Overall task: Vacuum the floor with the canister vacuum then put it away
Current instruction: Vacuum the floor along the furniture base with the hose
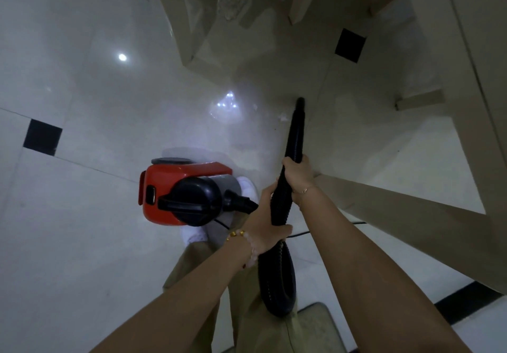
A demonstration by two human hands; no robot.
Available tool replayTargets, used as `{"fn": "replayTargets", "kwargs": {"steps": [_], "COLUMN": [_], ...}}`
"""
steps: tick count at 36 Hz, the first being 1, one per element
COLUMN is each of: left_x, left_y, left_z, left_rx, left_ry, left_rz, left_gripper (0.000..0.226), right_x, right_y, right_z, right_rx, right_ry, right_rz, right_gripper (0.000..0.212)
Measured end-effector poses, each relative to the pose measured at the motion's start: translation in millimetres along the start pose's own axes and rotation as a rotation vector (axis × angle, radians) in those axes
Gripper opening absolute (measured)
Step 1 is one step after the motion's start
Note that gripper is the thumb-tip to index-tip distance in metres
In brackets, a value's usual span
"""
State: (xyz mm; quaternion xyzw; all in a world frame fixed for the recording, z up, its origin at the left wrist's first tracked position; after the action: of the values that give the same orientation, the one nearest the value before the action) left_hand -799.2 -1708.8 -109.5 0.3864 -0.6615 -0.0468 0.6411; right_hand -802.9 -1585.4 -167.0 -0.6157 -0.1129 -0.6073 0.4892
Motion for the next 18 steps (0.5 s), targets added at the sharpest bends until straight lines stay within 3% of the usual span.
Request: {"fn": "replayTargets", "kwargs": {"steps": [5, 10, 18], "left_x": [1.6, 2.6, 17.4], "left_y": [3.0, -2.5, -11.6], "left_z": [-2.8, 2.2, 3.5], "left_rx": [-0.007, 0.024, 0.09], "left_ry": [-0.014, 0.002, -0.014], "left_rz": [-0.012, -0.02, -0.056], "left_gripper": [0.088, 0.088, 0.087], "right_x": [1.4, -0.6, 11.8], "right_y": [4.0, 1.5, 3.2], "right_z": [0.3, -8.3, -36.0], "right_rx": [-0.007, 0.09, 0.152], "right_ry": [-0.004, -0.012, -0.183], "right_rz": [-0.013, 0.015, 0.037], "right_gripper": [0.018, 0.033, 0.027]}}
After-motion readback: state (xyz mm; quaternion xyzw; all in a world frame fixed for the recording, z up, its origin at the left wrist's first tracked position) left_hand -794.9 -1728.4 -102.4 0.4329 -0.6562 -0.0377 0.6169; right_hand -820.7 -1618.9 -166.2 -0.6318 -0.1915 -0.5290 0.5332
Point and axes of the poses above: each hand's wrist, its own x-axis away from the middle knuckle, its own z-axis out of the back of the hand, y = z × x, the point moved 10 cm from there along -x, towards the middle knuckle, and after that the axes turned 5 degrees about -y, right-handed, at the moved point
